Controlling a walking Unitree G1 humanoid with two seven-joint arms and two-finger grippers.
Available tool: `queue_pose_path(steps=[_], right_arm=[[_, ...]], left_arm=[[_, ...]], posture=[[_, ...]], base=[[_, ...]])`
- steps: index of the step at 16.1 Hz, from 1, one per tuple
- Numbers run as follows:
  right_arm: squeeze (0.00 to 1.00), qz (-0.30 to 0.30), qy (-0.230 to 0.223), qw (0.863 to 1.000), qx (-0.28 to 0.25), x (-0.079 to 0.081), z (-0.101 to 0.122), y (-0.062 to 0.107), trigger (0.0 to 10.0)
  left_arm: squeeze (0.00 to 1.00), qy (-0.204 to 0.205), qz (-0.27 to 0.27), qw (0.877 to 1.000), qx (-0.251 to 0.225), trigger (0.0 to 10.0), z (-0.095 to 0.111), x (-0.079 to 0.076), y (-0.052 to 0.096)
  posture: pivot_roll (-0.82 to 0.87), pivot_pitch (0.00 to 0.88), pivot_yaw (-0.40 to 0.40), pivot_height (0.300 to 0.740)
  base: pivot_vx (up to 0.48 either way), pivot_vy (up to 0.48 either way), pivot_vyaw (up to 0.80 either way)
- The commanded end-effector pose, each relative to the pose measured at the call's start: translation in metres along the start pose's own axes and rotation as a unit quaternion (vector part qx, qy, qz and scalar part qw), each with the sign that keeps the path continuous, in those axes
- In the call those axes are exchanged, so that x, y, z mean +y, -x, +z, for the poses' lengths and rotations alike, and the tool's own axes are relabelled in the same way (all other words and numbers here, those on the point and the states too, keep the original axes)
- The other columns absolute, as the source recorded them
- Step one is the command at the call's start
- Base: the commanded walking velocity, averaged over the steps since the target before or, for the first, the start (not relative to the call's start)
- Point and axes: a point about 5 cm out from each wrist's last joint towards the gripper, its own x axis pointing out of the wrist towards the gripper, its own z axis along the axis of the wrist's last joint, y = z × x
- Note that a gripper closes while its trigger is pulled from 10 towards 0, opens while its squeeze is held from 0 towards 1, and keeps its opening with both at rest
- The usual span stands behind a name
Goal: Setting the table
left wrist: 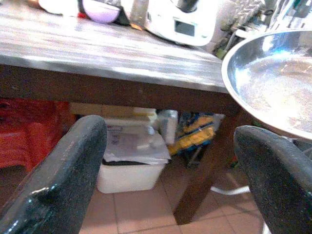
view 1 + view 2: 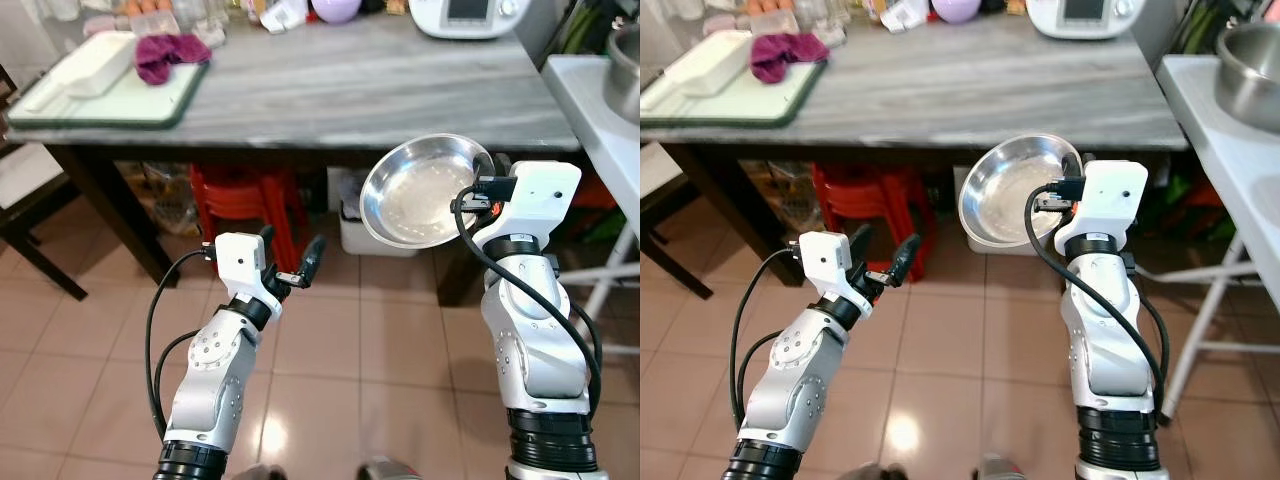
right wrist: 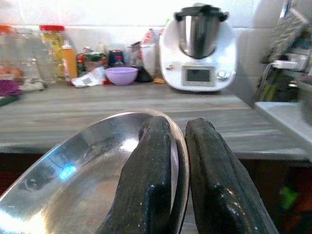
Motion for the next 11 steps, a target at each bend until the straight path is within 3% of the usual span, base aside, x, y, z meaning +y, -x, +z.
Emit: queue_pose_path(steps=[1, 11], right_arm=[[0.0, 0.008, -0.005, 1.0, -0.012, 0.0059, 0.0048, -0.0006, 10.0], [0.0, 0.007, -0.003, 1.0, -0.011, 0.0058, 0.0034, -0.0011, 10.0]], left_arm=[[0.0, -0.001, 0.005, 1.0, -0.001, 10.0, 0.001, 0.0046, 0.0029], [0.0, -0.001, 0.005, 1.0, -0.001, 10.0, 0.0008, 0.0049, 0.0024]], posture=[[-0.2, 0.183, 0.036, 0.74], [-0.2, 0.183, 0.036, 0.74]], base=[[0.48, 0.0, 0.0], [0.48, 0.0, 0.0]])
